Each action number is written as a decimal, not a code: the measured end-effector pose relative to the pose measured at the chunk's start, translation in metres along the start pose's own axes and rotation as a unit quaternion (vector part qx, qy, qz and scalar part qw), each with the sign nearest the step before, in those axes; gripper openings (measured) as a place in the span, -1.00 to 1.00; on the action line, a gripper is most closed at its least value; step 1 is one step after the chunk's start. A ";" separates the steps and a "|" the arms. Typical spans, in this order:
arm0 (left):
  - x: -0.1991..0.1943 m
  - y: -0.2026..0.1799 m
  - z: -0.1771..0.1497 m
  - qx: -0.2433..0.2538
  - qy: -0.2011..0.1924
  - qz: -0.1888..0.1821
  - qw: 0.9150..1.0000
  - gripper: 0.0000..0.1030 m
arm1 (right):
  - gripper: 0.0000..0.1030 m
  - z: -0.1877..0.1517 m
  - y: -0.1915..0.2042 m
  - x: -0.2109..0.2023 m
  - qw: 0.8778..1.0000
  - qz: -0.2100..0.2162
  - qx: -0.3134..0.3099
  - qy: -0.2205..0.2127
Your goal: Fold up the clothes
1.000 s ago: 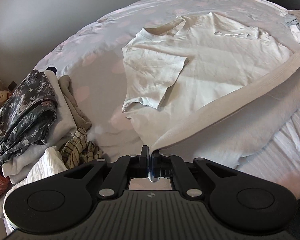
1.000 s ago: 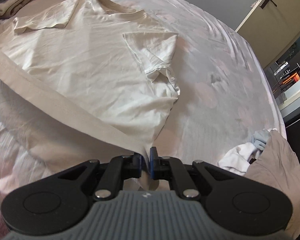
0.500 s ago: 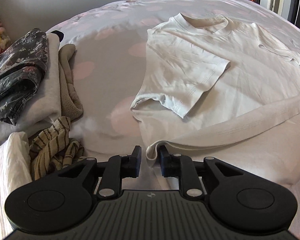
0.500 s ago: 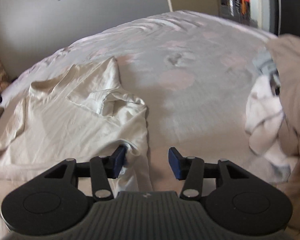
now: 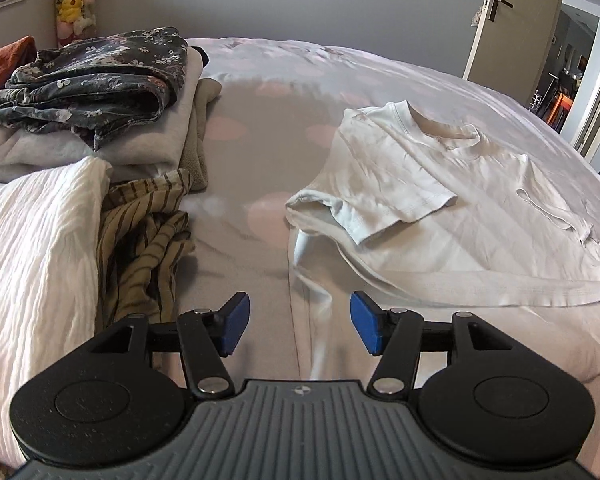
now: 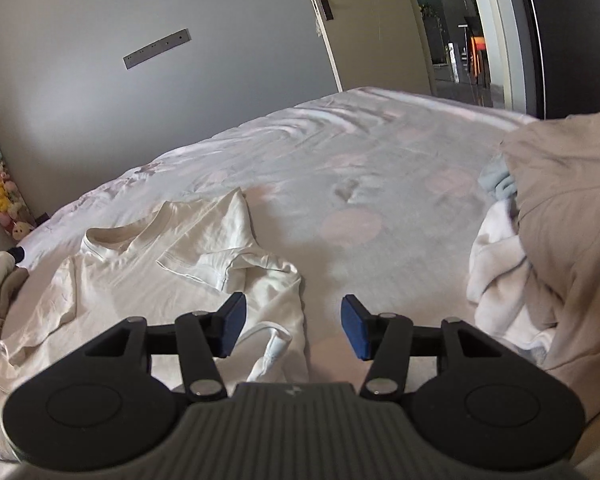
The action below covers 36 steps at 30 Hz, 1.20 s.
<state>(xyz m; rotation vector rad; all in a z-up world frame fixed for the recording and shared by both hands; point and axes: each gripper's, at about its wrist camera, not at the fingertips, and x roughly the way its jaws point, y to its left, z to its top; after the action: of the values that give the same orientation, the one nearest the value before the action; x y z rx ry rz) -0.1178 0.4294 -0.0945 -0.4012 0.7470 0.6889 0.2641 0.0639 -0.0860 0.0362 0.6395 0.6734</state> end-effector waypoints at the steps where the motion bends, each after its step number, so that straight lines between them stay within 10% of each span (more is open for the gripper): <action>1: -0.004 -0.004 -0.005 0.003 0.001 0.002 1.000 0.05 | 0.03 -0.002 0.004 -0.002 1.000 -0.017 -0.019 0.007; 13: -0.040 -0.040 -0.050 0.020 0.014 0.000 1.000 0.05 | -0.21 -0.028 0.032 0.020 0.989 -0.010 -0.110 0.096; 15: -0.039 -0.040 -0.051 0.020 0.019 -0.004 1.000 0.05 | -0.50 -0.030 0.031 0.030 0.989 -0.013 -0.105 0.107; 25: -0.024 -0.053 -0.044 0.034 0.014 -0.023 0.999 0.00 | -0.60 -0.021 0.002 0.051 0.983 -0.148 -0.091 0.062; 31: -0.005 -0.072 -0.032 0.062 0.015 -0.052 0.997 -0.11 | -0.46 -0.014 0.024 0.002 0.996 -0.016 -0.088 -0.015; 36: 0.026 -0.092 -0.028 0.087 0.032 -0.071 0.993 -0.19 | -0.36 -0.035 0.077 0.019 0.978 0.109 -0.159 0.075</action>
<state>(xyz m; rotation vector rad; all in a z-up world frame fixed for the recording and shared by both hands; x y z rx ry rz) -0.0537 0.3589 -0.1239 -0.3143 0.8252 0.4756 0.2120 0.1301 -0.1064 -0.2468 0.6724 0.9908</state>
